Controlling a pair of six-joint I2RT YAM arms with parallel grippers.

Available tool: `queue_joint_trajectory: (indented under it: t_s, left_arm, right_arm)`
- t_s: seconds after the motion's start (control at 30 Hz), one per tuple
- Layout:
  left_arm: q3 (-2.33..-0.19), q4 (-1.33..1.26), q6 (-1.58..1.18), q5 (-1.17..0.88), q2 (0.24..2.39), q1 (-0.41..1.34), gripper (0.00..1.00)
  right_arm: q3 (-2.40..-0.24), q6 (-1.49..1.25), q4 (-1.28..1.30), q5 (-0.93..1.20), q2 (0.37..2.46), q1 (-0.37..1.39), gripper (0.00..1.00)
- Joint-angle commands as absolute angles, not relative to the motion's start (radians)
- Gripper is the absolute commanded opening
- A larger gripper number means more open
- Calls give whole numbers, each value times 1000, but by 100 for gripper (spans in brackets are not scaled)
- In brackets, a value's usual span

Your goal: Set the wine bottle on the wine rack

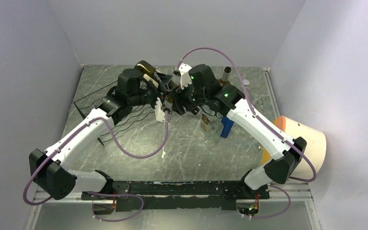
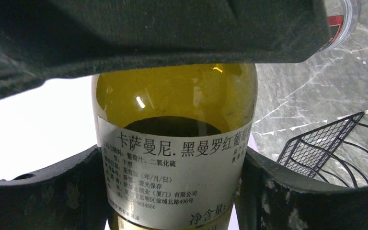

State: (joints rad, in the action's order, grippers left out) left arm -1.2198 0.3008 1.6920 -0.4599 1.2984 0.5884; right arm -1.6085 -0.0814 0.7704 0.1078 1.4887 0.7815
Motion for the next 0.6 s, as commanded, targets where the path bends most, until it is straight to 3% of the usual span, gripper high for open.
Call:
queue_joint_trajectory:
  t_s: [0.0,0.1,0.33,0.4,0.43,0.5,0.53,0.57]
  left_arm:
    - [-1233,105,1694,-542,1244,613,7]
    - [-1240,111,1692,-533,1243,614,7]
    - [-1218,68,1619,-526,1226,615,12]
    - [-1204,46,1590,-538,1216,613,16]
    - [-1194,32,1566,-547,1211,613,23]
    - [-1173,-8,1514,-565,1199,614,53]
    - [-1155,-35,1472,-573,1190,615,88]
    - [-1136,-56,1442,-575,1182,614,97]
  right_arm:
    - [-1637,-73,748,107,1509,787,64]
    - [-1623,-80,745,104,1502,788,56]
    - [-1556,-103,721,87,1441,788,2]
    - [-1536,-113,702,73,1419,787,0]
    - [-1528,-117,688,68,1408,788,0]
    - [-1513,-130,651,64,1384,787,0]
    - [-1506,-137,637,62,1374,787,0]
    - [-1502,-143,625,56,1365,787,0]
